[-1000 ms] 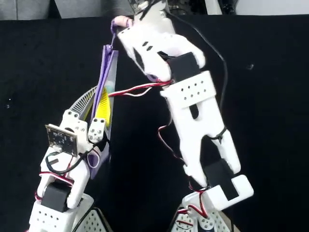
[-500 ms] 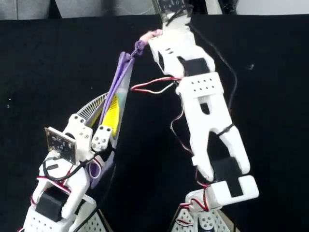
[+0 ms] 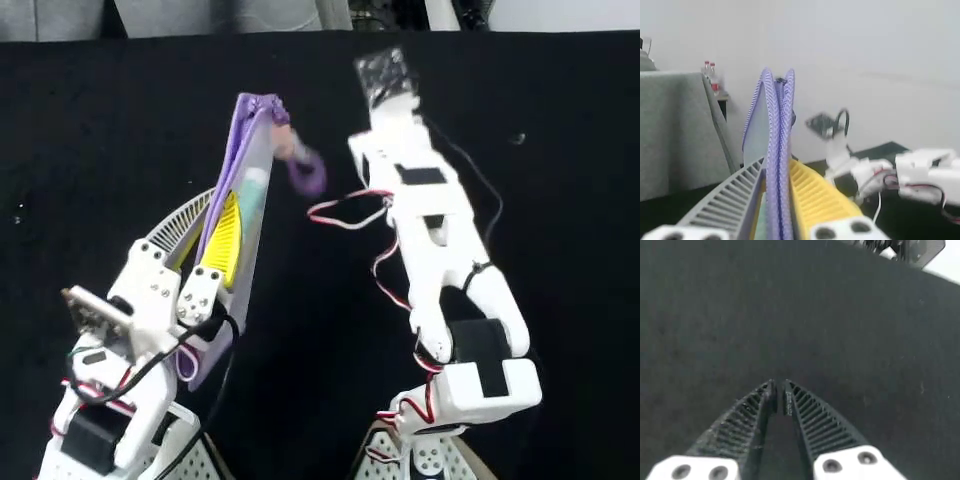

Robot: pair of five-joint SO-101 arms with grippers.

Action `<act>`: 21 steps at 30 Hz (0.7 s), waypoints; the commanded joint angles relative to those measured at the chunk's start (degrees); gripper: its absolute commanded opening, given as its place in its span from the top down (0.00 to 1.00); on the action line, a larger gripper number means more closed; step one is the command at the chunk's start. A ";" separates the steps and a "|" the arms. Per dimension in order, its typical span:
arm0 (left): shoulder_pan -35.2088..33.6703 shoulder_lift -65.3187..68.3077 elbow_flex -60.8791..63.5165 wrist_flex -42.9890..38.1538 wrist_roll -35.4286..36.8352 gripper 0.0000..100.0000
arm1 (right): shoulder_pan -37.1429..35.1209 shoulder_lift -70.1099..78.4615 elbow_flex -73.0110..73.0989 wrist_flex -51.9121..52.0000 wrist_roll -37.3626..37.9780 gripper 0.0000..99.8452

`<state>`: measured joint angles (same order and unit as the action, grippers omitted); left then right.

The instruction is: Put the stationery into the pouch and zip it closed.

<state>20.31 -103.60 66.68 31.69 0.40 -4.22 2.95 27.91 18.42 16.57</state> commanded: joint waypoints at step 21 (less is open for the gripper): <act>0.48 -0.88 -5.14 -3.78 3.87 0.97 | 0.44 -42.24 20.26 -1.58 -8.70 0.79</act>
<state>20.40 -103.60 65.45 30.99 3.12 -1.05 -27.12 45.23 17.63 8.48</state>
